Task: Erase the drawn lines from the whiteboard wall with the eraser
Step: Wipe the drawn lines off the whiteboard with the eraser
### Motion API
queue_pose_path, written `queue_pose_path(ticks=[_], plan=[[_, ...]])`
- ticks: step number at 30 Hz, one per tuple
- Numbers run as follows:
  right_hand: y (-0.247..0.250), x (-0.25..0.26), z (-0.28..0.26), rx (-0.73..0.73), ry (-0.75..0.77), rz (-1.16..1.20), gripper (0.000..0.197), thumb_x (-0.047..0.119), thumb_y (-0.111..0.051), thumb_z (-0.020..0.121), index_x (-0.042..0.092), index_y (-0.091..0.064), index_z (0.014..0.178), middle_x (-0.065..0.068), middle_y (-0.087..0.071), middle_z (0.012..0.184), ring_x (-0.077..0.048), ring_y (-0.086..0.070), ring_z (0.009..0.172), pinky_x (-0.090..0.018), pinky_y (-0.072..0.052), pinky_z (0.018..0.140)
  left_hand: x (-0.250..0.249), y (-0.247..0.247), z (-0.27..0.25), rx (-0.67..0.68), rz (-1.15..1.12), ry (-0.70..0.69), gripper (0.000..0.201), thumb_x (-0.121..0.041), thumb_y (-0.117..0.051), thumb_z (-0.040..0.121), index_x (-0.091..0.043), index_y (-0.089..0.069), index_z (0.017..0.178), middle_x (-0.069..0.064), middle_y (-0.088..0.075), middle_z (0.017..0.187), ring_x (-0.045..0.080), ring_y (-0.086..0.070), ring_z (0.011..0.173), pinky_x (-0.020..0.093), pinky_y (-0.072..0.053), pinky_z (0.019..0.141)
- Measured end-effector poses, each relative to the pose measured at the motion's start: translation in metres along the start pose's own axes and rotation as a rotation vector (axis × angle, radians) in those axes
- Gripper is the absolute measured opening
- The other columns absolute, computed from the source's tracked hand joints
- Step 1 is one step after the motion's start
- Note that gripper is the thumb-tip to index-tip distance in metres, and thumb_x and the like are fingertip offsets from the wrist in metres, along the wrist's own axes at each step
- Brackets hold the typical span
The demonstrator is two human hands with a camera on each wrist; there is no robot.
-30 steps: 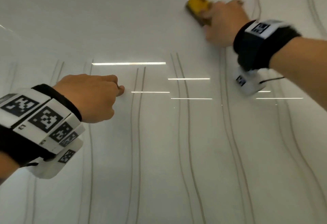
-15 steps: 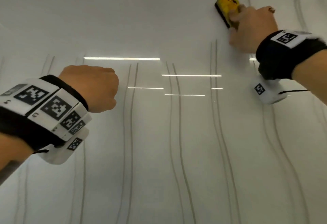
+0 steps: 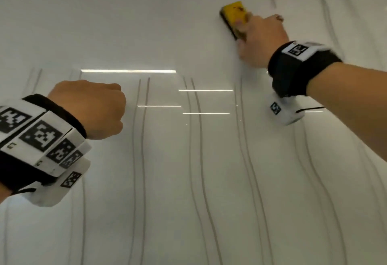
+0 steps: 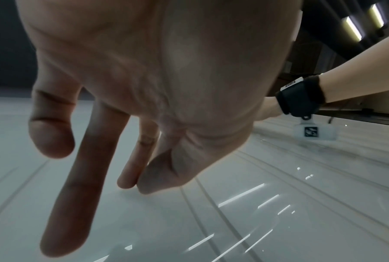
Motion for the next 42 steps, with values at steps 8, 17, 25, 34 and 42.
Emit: queue_pose_path(ticks=[8,17,25,34,42], plan=[[0.004,0.013,-0.026,0.034,0.297,0.070,0.051,0.026,-0.050,0.103,0.029,-0.044,0.153,-0.007,-0.037,0.162,-0.047,-0.043,0.131,-0.045,-0.026,0.116,0.023,-0.020,0.026,0.082,0.066,0.110,0.054,-0.045,-0.040,0.065,-0.038,-0.071,0.109,-0.014,-0.065,0.100,0.013,-0.065,0.087,0.035,-0.056,0.073],[0.036,-0.177,0.040,-0.122,-0.233,0.084,0.020,0.016,-0.058,0.098,0.004,-0.043,0.092,-0.024,-0.047,0.082,-0.041,-0.055,0.075,-0.056,-0.051,0.076,-0.147,0.128,-0.028,-0.310,-0.141,-0.123,0.042,-0.055,-0.052,0.090,-0.040,-0.059,0.130,-0.017,-0.060,0.124,0.016,-0.063,0.102,0.033,-0.051,0.075],[0.010,-0.130,0.071,-0.058,0.115,0.135,0.056,0.034,-0.059,0.096,0.027,-0.048,0.150,-0.020,-0.047,0.148,-0.049,-0.045,0.129,-0.049,-0.041,0.107,-0.274,0.161,0.004,-0.408,-0.149,-0.367,0.066,-0.050,-0.065,0.083,-0.023,-0.046,0.141,-0.009,-0.045,0.136,0.017,-0.052,0.115,0.039,-0.052,0.085],[0.019,-0.111,0.054,-0.061,0.190,0.099,0.049,0.025,-0.057,0.098,0.012,-0.050,0.145,-0.025,-0.051,0.142,-0.049,-0.049,0.126,-0.051,-0.038,0.110,-0.279,0.167,0.010,-0.426,-0.125,-0.303,0.054,-0.039,-0.069,0.084,-0.025,-0.052,0.133,-0.012,-0.049,0.124,0.017,-0.059,0.100,0.036,-0.055,0.081],[0.007,-0.289,0.024,-0.082,-0.148,0.080,0.067,0.051,-0.059,0.083,0.028,-0.053,0.146,-0.020,-0.047,0.149,-0.050,-0.052,0.122,-0.050,-0.046,0.109,-0.279,0.160,0.011,-0.385,-0.151,-0.268,0.072,-0.041,-0.069,0.086,-0.031,-0.037,0.149,-0.017,-0.041,0.135,0.014,-0.058,0.107,0.034,-0.054,0.087]])
Point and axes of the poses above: each hand's wrist, its own z-axis towards the middle knuckle, its own y-axis out of the back of the hand, x = y × z, the point moved 10 cm from there along z, towards the middle knuckle
